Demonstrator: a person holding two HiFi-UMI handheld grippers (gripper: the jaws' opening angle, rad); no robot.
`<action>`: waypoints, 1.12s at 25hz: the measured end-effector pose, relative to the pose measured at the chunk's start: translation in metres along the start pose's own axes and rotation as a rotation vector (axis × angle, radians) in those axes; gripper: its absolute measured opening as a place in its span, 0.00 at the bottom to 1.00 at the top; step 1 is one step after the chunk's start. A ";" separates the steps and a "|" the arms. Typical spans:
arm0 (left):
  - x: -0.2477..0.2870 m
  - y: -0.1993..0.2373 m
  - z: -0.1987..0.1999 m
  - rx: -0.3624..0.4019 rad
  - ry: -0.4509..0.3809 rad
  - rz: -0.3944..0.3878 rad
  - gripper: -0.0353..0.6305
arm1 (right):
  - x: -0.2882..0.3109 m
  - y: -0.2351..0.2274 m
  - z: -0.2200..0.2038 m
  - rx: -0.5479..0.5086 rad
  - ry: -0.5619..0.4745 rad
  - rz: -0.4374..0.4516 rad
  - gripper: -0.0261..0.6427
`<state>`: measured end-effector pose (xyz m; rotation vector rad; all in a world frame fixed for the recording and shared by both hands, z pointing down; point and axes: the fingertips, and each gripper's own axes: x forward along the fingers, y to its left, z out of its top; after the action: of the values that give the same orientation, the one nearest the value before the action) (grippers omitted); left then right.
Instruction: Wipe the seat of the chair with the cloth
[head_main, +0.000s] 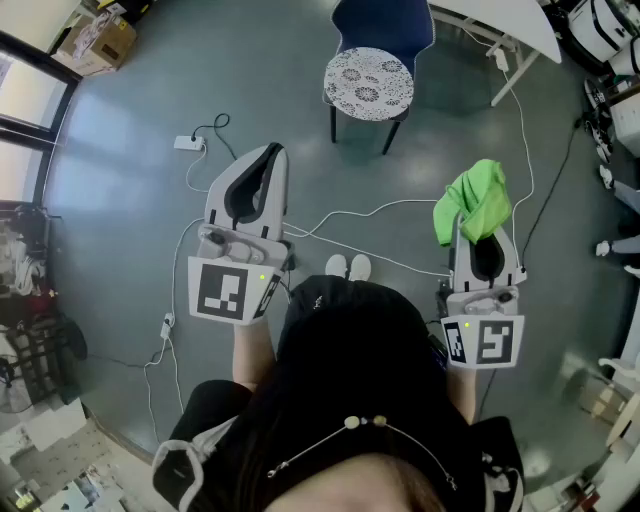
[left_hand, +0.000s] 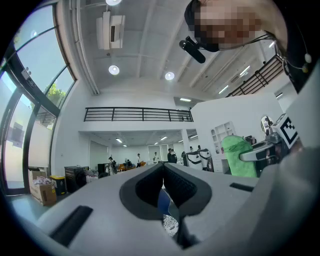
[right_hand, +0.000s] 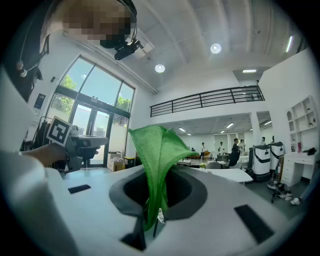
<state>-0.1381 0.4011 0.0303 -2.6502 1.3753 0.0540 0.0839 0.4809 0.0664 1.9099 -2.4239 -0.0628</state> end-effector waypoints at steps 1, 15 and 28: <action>0.000 0.001 0.001 0.000 -0.001 -0.002 0.06 | 0.001 0.001 0.001 -0.001 0.000 0.001 0.11; 0.009 0.005 -0.002 -0.005 0.008 -0.013 0.06 | 0.006 0.000 0.000 0.015 0.011 -0.004 0.11; 0.038 -0.033 -0.023 -0.019 0.048 -0.036 0.06 | -0.010 -0.048 -0.022 0.047 0.045 -0.032 0.11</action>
<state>-0.0896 0.3855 0.0526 -2.7083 1.3477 -0.0005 0.1341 0.4797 0.0851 1.9478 -2.3874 0.0361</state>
